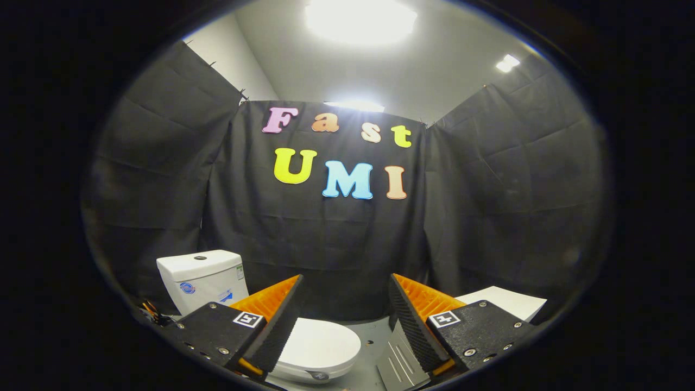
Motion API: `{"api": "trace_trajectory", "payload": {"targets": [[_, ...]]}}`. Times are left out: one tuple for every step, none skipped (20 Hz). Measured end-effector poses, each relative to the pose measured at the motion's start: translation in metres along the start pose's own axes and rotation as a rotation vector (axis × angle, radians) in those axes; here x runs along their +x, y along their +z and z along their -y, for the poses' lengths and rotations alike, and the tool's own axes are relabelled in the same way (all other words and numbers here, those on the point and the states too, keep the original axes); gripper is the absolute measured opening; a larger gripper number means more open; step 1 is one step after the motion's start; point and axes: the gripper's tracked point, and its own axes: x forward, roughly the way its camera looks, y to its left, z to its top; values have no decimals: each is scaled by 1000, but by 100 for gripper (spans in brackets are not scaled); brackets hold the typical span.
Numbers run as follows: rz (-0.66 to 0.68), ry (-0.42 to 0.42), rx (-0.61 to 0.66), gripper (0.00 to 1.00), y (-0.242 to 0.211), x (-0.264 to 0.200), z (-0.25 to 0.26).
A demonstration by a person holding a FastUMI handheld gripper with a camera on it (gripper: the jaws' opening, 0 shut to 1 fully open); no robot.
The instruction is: Open the toilet lid.
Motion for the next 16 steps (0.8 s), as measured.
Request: {"api": "trace_trajectory", "payload": {"targets": [[-2, 0, 10, 95, -2, 1, 2], [-3, -3, 19, 95, -4, 1, 3], [-6, -9, 20, 95, -5, 4, 6], [-6, -19, 17, 95, -6, 5, 9], [-8, -41, 11, 95, -6, 8, 15], [-7, -66, 11, 95, -5, 10, 22], [-2, -77, 18, 95, -4, 11, 22], [1, -79, 25, 95, -5, 14, 20], [0, -80, 29, 95, -10, 18, 19], [-5, -81, 25, 95, -15, 22, 17], [-10, -83, 19, 95, -23, 25, 16], [-12, -80, 18, 95, -28, 28, 13], [-10, -72, 23, 95, -32, 32, 8], [-7, -64, 33, 95, -38, 35, 3], [-11, -50, 46, 95, -45, 40, -4], [-21, -38, 62, 95, -55, 44, -10]]}}
